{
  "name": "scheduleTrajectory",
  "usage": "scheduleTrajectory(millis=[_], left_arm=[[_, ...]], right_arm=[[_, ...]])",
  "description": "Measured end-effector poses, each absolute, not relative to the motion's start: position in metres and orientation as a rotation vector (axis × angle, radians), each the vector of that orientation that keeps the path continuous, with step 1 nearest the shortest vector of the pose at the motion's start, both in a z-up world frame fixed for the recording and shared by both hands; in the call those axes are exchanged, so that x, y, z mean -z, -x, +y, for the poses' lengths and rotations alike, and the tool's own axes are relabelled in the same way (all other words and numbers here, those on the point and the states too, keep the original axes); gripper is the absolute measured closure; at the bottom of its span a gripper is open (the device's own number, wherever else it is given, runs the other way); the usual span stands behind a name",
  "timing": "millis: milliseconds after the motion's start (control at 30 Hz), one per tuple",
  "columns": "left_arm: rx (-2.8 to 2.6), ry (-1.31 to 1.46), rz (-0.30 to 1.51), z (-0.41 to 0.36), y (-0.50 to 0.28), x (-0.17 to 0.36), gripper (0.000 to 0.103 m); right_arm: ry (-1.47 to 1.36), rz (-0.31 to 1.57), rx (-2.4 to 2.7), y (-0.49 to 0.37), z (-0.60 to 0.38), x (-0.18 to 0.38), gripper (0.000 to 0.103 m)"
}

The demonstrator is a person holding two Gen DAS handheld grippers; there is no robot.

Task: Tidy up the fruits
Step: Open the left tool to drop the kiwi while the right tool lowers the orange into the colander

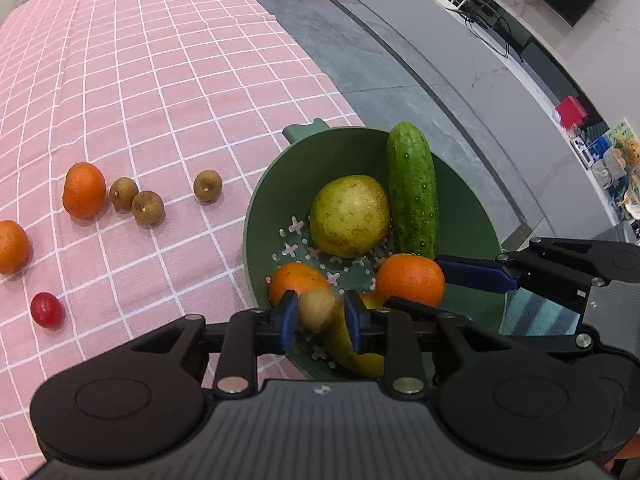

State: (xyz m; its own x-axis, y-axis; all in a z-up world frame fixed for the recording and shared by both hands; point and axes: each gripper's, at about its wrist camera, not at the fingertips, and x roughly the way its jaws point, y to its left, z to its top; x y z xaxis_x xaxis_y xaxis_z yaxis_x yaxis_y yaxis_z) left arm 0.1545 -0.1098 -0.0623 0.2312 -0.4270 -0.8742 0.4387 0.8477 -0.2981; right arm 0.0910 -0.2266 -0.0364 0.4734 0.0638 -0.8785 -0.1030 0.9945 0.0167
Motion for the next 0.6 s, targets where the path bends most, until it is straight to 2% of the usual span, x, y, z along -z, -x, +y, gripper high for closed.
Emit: scheduleTrajectory(millis=[100,167,600], left_arm=[[0.592,0.045,1.194,-0.104,-0.156,0.059,0.051],[0.586,0.069,1.179,-0.102,-0.156,0.054,0.045],[0.509,0.069,1.036,-0.081,-0.155,0.013,0.043]], right_arm=[[0.04,1.072,-0.096,-0.091,-0.228,0.037,0.066],[0.035,1.067,-0.093,-0.092,-0.228,0.036,0.066],[-0.068,1.029,-0.084,-0.11,-0.222,0.037,0.066]])
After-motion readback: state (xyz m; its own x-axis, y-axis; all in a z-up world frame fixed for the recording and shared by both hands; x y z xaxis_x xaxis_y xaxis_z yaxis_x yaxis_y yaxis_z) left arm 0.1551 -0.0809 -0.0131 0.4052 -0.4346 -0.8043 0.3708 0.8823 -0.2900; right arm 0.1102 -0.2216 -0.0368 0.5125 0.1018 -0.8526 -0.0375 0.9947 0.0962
